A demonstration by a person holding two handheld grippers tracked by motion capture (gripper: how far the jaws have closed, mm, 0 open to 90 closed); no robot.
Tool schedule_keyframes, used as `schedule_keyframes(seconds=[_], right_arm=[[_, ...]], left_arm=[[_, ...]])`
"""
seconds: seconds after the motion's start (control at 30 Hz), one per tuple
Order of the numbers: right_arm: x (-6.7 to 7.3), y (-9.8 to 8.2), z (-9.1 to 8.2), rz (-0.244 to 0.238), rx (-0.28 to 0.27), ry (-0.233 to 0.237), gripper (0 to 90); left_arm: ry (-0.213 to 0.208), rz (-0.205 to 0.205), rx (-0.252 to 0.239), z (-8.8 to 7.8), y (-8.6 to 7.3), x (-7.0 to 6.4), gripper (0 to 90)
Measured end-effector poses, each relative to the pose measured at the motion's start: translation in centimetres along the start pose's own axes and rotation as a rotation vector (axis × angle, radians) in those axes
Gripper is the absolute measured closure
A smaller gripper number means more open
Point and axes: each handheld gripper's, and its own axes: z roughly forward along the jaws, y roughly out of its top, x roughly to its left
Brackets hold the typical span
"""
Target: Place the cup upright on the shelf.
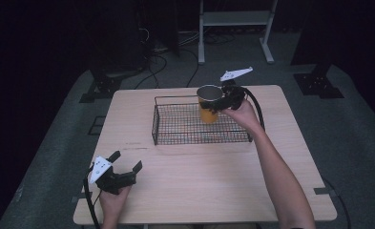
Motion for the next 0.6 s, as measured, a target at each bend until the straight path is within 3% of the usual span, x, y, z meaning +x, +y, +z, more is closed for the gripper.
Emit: schedule_keyframes(seconds=[0.6], right_arm=[[-2.3,-2.2,3.1,0.045,0.067,-0.032,12.6]], left_arm=[[0.001,0.002,0.001,0.0,0.0,0.0,0.0]])
